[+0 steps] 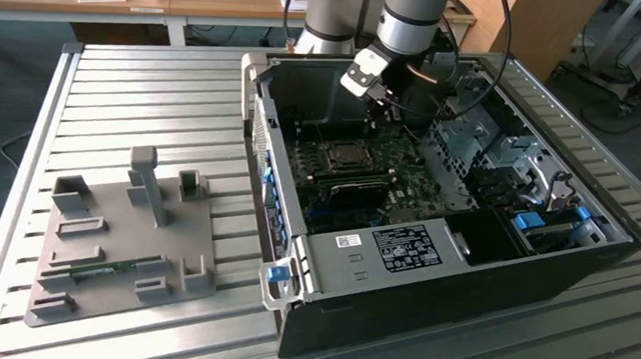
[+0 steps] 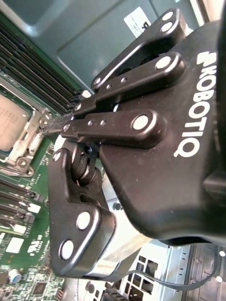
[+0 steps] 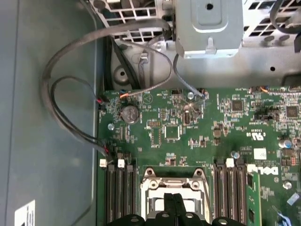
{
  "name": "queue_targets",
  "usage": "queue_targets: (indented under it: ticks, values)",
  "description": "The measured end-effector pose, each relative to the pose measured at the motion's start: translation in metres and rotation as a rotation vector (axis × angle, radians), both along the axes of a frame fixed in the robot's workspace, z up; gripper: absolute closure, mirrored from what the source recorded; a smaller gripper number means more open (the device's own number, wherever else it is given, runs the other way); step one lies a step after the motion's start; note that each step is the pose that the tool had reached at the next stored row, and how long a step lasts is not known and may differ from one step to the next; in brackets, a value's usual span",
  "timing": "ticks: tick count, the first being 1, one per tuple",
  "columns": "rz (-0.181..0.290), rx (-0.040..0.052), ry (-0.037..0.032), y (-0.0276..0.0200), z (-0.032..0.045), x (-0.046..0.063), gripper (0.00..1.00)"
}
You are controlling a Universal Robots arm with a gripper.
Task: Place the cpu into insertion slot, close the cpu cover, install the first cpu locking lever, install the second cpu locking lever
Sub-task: 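Close the cpu cover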
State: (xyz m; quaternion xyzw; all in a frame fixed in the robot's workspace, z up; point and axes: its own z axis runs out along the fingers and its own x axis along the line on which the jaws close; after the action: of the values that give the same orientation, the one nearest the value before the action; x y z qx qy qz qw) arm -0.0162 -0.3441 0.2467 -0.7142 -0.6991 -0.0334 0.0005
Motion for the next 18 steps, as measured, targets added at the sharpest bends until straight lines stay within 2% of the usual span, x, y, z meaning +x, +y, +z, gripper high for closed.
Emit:
queue_targets:
  ticks: [13,18]
  values:
    - [0.0,-0.0002,0.0001,-0.0001,-0.003,-0.0017,0.89]
    - [0.0,0.0,0.0,-0.0022,-0.0032,-0.0042,0.89]
